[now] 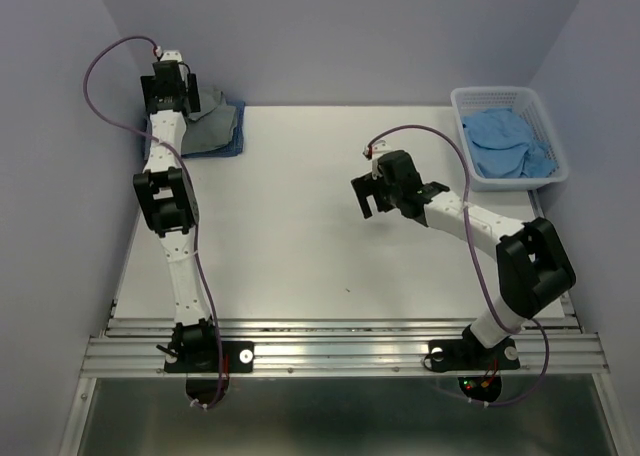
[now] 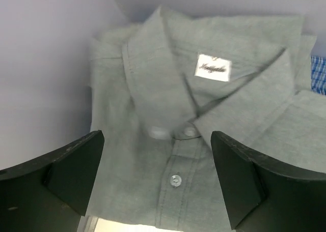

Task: Fold and stack the long sleeve shirts
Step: Neatly place the folded shirt to the corner

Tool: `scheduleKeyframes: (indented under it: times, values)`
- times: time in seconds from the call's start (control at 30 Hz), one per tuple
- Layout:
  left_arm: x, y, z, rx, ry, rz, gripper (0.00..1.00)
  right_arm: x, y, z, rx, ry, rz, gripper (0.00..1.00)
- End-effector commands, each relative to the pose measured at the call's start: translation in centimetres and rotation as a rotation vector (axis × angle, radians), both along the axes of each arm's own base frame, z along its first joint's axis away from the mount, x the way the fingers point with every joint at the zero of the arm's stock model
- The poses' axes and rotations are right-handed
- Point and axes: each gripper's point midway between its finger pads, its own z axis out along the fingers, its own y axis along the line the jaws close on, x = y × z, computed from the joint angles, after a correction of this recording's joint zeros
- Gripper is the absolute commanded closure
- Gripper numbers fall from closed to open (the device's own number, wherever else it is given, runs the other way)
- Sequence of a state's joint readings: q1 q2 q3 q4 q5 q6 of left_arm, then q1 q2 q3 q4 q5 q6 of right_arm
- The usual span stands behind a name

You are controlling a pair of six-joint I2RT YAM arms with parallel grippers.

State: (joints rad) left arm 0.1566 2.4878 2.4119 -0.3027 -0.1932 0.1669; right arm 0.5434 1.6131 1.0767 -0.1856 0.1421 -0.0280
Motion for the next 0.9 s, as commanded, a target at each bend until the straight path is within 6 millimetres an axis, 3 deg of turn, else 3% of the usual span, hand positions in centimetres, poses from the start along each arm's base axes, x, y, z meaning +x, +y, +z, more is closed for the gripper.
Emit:
scheduleKeyframes:
  times: [0.0,0.03,0.07,0.13,0.17,0.2,0.23,0.27,0.3,0.33,0.37,0.4,0.43,0.47,0.5,0.57,0.6,0.7,0.87]
  values:
    - [-0.6,1.2,13.4,0.020,-0.298,0.110,0.01,1.2,-0.5,3.4,0.059,-0.068,-0.127,0.00]
    - [-0.9,0.3,14.6,0.002,-0.311,0.082,0.01,1.2,-0.7,4.6,0.082,-0.098,-0.150,0.00]
    - [-2.1,-0.3,17.8,-0.024,-0.363,0.080,0.01,1.4,-1.3,5.2,0.103,-0.116,-0.210,0.00]
    - [-3.7,-2.4,20.3,-0.061,-0.382,0.045,0.01,1.5,-2.3,6.4,0.136,-0.148,-0.276,0.00]
    - [-6.1,-3.5,24.6,-0.079,-0.449,0.030,0.01,1.4,-2.7,6.7,0.151,-0.160,-0.303,0.00]
    - [-6.8,-4.8,23.3,-0.148,-0.423,0.023,0.01,1.3,-3.1,6.9,0.178,-0.166,-0.357,0.00]
    - [-7.8,-6.3,23.6,-0.184,-0.420,-0.015,0.01,1.6,-4.3,7.1,0.197,-0.173,-0.411,0.00]
    - [-10.4,-9.1,27.3,-0.231,-0.482,-0.106,0.01,1.3,-5.2,7.4,0.221,-0.180,-0.450,0.00]
    - [-11.1,-10.4,23.1,-0.314,-0.405,-0.096,0.01,1.3,-5.9,7.3,0.268,-0.178,-0.512,0.00]
    - [-12.0,-12.5,23.2,-0.350,-0.434,-0.126,0.01,1.2,-7.6,6.5,0.274,-0.165,-0.566,0.00]
    - [-14.7,-13.7,25.5,-0.377,-0.497,-0.144,0.01,1.1,-8.5,6.8,0.291,-0.178,-0.608,0.00]
    - [-15.6,-14.8,20.4,-0.421,-0.413,-0.121,0.01,0.8,-8.9,6.6,0.305,-0.183,-0.648,0.00]
    - [-16.7,-16.6,19.3,-0.445,-0.405,-0.134,0.01,0.6,-9.3,6.5,0.292,-0.189,-0.659,0.00]
    - [-17.6,-17.0,18.8,-0.456,-0.425,-0.105,0.01,0.3,-9.6,6.4,0.280,-0.184,-0.658,0.00]
    - [-19.8,-19.1,16.1,-0.504,-0.382,-0.108,0.01,-0.2,-9.7,6.7,0.295,-0.187,-0.667,0.00]
    - [-21.4,-20.4,14.3,-0.553,-0.368,-0.097,0.01,-0.6,-9.6,6.9,0.321,-0.186,-0.664,0.00]
    - [-22.9,-21.3,12.5,-0.576,-0.334,-0.113,0.01,-1.1,-9.7,7.0,0.342,-0.190,-0.668,0.00]
    - [-24.7,-22.7,10.8,-0.611,-0.301,-0.154,0.01,-1.5,-10.1,7.2,0.378,-0.222,-0.679,0.00]
    - [-25.5,-23.0,11.2,-0.636,-0.321,-0.143,0.01,-2.6,-10.1,7.4,0.464,-0.245,-0.684,0.00]
